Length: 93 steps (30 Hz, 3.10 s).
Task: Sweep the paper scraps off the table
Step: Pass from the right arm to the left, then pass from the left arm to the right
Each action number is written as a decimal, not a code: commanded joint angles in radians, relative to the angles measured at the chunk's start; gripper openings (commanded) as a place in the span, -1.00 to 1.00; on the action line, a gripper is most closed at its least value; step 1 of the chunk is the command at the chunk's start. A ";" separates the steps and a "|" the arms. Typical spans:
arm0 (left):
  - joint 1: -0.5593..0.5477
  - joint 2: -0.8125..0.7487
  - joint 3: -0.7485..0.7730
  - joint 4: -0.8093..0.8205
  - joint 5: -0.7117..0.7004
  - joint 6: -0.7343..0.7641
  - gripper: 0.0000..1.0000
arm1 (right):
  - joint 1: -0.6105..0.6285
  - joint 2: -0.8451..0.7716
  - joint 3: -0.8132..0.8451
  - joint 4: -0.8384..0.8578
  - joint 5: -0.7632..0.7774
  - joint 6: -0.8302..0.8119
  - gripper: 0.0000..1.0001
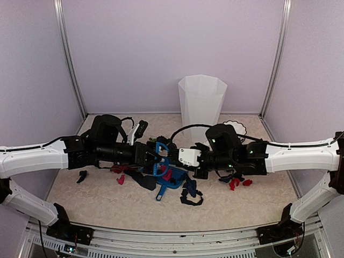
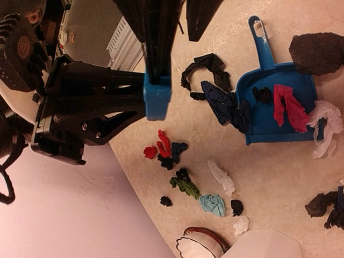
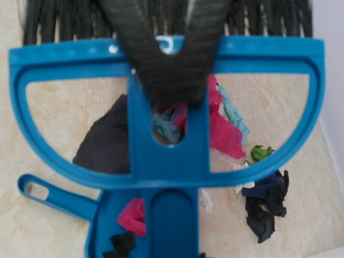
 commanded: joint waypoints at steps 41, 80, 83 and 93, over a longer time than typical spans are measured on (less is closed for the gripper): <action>0.080 -0.301 -0.129 0.165 -0.076 0.135 -1.00 | -0.203 -0.252 -0.251 0.385 -0.218 0.913 0.73; -0.010 -0.232 -0.180 0.604 0.101 0.121 -1.00 | -0.158 -0.058 -0.138 0.932 -0.638 1.362 0.61; -0.013 -0.238 -0.183 0.597 0.088 0.124 -1.00 | -0.153 -0.020 -0.117 0.945 -0.643 1.388 0.47; -0.013 -0.257 -0.180 0.552 0.062 0.148 -1.00 | -0.134 0.058 -0.063 0.950 -0.675 1.433 0.01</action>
